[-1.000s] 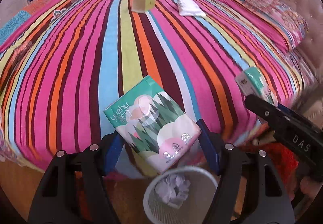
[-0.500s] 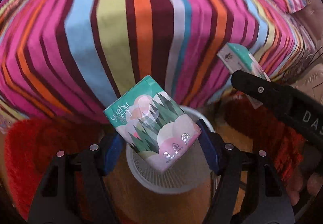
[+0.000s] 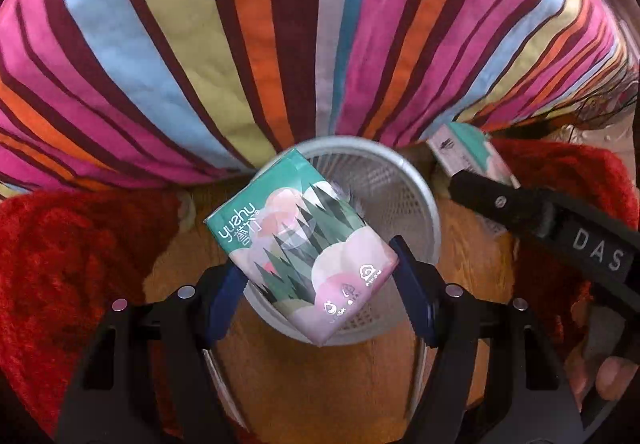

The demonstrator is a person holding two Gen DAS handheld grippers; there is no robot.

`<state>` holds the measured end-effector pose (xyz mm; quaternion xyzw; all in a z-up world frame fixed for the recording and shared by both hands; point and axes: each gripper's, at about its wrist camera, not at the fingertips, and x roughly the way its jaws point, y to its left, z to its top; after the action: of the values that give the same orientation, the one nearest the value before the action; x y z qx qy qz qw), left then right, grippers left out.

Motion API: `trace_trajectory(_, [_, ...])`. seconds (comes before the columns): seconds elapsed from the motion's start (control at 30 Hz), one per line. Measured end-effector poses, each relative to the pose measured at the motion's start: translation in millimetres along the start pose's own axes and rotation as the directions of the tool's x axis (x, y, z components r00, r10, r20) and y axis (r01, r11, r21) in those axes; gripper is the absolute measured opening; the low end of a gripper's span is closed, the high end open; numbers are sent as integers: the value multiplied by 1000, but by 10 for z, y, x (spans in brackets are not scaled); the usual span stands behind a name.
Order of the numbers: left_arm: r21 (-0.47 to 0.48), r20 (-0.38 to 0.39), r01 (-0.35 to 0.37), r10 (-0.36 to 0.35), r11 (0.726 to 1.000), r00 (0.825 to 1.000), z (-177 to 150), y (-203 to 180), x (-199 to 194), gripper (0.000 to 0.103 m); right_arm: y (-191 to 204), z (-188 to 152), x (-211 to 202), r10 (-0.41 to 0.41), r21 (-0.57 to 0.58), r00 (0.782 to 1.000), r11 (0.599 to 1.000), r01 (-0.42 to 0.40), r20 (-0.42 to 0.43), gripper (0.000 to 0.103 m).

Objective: Collect trash
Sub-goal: 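Carry both green tissue packs down over the wastebasket, then open both tools to drop the tissue packs into the wastebasket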

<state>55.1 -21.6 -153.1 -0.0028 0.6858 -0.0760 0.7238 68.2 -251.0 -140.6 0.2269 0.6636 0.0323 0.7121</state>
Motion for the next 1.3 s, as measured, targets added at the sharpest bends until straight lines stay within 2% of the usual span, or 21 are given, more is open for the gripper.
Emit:
trace_trajectory(0.23, [-41, -171, -13, 6, 999, 985, -26, 57, 488, 68, -107, -41, 379, -20, 65, 993, 997, 28, -120, 57])
trace_trajectory(0.57, [-65, -299, -12, -8, 998, 954, -18, 104, 899, 68, -207, -49, 859, -45, 102, 967, 992, 73, -251, 57])
trace_trajectory(0.97, [-95, -399, -11, -28, 995, 916, 112, 201, 1319, 68, -311, -56, 1286, -64, 137, 934, 983, 119, -352, 56])
trace_trajectory(1.3, [-98, -429, -15, -29, 995, 903, 169, 175, 1459, 69, -317, -54, 1407, -68, 140, 920, 981, 131, -386, 57])
